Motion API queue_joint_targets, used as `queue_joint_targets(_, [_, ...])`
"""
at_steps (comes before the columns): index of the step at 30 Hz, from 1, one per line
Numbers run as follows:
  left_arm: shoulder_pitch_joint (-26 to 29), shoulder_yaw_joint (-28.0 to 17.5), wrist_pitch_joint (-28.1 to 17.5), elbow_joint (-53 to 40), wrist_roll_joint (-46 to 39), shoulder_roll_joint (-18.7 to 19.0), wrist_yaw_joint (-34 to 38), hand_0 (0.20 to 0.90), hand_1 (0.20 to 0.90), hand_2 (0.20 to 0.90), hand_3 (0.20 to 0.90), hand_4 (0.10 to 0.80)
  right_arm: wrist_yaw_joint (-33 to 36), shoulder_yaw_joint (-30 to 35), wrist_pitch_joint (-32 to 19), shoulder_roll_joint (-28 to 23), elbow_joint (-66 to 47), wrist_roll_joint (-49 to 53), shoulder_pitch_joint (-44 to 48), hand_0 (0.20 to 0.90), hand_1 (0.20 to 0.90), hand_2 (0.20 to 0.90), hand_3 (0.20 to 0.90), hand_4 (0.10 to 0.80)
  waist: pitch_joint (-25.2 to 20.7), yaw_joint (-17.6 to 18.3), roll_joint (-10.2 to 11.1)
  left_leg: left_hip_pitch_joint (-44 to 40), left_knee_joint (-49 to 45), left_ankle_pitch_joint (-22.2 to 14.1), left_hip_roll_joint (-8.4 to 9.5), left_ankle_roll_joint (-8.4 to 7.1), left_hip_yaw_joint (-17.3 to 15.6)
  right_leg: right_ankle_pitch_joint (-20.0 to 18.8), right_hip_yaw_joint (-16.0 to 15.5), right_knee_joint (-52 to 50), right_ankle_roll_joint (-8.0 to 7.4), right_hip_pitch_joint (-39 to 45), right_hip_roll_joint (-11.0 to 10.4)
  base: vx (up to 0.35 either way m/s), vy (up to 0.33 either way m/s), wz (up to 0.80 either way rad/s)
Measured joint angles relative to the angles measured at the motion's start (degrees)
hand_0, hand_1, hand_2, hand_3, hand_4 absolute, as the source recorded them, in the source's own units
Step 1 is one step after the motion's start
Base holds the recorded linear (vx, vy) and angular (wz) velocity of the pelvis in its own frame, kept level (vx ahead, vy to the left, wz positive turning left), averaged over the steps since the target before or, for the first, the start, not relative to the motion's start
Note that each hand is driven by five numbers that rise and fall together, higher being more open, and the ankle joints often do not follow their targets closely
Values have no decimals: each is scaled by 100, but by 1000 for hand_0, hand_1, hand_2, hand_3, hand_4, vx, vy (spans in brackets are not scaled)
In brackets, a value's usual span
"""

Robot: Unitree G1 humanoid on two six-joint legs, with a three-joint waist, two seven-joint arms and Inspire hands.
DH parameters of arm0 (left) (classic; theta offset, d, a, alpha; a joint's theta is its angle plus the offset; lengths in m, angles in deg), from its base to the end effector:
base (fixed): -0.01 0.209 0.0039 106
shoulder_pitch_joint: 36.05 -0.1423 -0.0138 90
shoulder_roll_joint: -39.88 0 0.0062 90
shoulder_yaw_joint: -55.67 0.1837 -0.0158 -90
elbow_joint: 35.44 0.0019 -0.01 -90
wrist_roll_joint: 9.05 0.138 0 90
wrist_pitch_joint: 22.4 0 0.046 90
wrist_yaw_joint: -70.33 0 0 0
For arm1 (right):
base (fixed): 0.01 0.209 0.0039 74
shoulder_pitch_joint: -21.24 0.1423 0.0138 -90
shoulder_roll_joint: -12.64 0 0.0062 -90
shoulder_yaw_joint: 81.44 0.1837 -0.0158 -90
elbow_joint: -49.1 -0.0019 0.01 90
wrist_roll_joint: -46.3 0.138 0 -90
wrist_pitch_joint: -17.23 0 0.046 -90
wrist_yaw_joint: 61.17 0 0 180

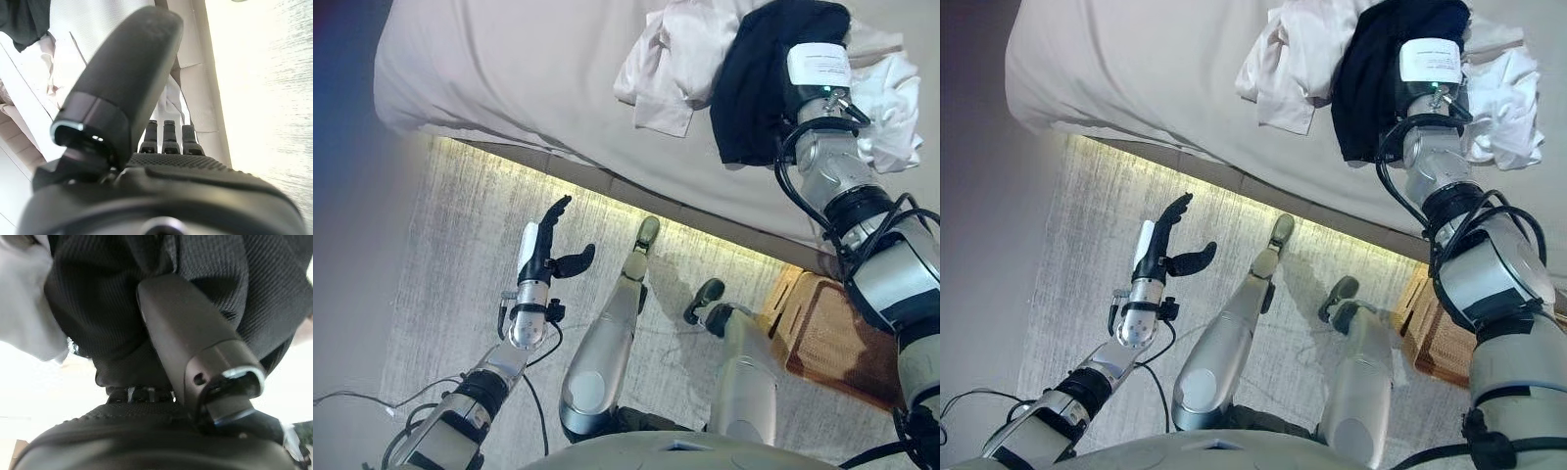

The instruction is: Pick up the clothes from the bed and place them into the basket

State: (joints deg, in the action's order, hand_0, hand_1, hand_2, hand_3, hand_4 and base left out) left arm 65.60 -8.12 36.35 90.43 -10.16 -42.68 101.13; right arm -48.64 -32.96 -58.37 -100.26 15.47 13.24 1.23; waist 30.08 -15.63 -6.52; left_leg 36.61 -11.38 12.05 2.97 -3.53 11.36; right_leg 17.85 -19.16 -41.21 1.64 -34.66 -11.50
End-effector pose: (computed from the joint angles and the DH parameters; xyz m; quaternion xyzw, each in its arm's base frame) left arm 0.2121 0.1801 -0.0095 0.2092 -0.0720 0.0457 0.9741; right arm 0.3644 -0.2307 0.2280 -0.7327 -0.0328 -0.1797 0.6556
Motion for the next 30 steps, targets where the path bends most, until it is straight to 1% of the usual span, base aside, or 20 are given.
queue_joint_targets(5, [-41, 0, -51, -353, -5, 88, 147, 900, 900, 900, 900, 800, -131, 1, 62, 39, 317, 204, 361, 900, 900, 900, 900, 800, -1, 9, 1, 328, -289, 2, 31, 2, -13, -15, 45, -226, 32, -296, -36, -4, 0, -1])
queue_joint_targets(8, [2, 0, -56, -504, -10, 145, 148, 900, 900, 900, 900, 800, -152, 1, 56, 41, 454, 299, 535, 900, 900, 900, 900, 800, -1, 7, 0, 482, -430, -10, 72, -6, -15, 26, 78, -414, 100, -465, -87, -3, 3, 1])
queue_joint_targets(11, [-4, -4, -63, -602, -60, 232, 149, 900, 900, 900, 900, 800, -145, 2, -30, 40, 624, 505, 717, 900, 900, 900, 900, 800, -2, -6, -2, 702, -685, -97, 76, -28, -16, 99, 104, -587, 168, -648, -90, -4, 1, -1])
queue_joint_targets(12, [-3, -4, -63, -604, -110, 232, 148, 900, 900, 900, 900, 800, -144, 2, -53, 39, 653, 517, 755, 766, 766, 766, 744, 644, -2, -5, -2, 737, -705, -113, 74, -28, -16, 117, 106, -599, 169, -683, -85, -7, -13, -3])
queue_joint_targets(13, [-10, -5, -61, -604, -139, 235, 148, 900, 900, 900, 900, 800, -146, 5, -92, 22, 661, 564, 802, 540, 540, 540, 480, 380, -2, -6, -2, 788, -727, -126, 62, -28, -16, 117, 107, -624, 169, -738, -72, 0, 0, 0])
queue_joint_targets(14, [-21, -4, -57, -605, -152, 239, 141, 900, 900, 900, 900, 800, -144, 7, -176, -38, 660, 631, 828, 300, 300, 300, 200, 100, -2, -7, -2, 830, -729, -127, 65, -29, -16, 119, 119, -667, 171, -801, -77, 0, 0, 0])
queue_joint_targets(19, [-104, -7, -42, -615, -233, 247, 137, 900, 900, 900, 900, 800, -21, 43, -475, -217, 616, 980, 936, 300, 300, 300, 200, 100, -2, -5, -2, 951, -834, -158, 38, -48, -15, 120, 134, -685, 172, -897, -37, 3, -36, -2])
queue_joint_targets(25, [-193, -21, -41, -615, -235, 276, 123, 900, 900, 900, 900, 800, -37, 86, -551, -294, 542, 1129, 920, 300, 300, 300, 200, 100, -1, -1, -1, 959, -954, -155, 38, -45, -22, 98, 194, -699, 201, -871, 10, -1, -17, -3])
queue_joint_targets(29, [-203, -24, -42, -615, -239, 323, 99, 900, 900, 900, 900, 800, -122, 84, -594, -293, 507, 1166, 775, 300, 300, 300, 200, 100, 0, 11, 1, 874, -1150, -218, 44, 24, -24, 80, 189, -723, 180, -693, 10, 0, 0, 0])
queue_joint_targets(30, [-203, -26, -42, -615, -239, 337, 81, 900, 900, 900, 900, 800, -154, 84, -595, -291, 506, 1168, 706, 300, 300, 300, 200, 100, 1, 8, 2, 784, -1151, -235, 45, 20, -25, 80, 186, -703, 180, -597, 9, 0, 0, 0])
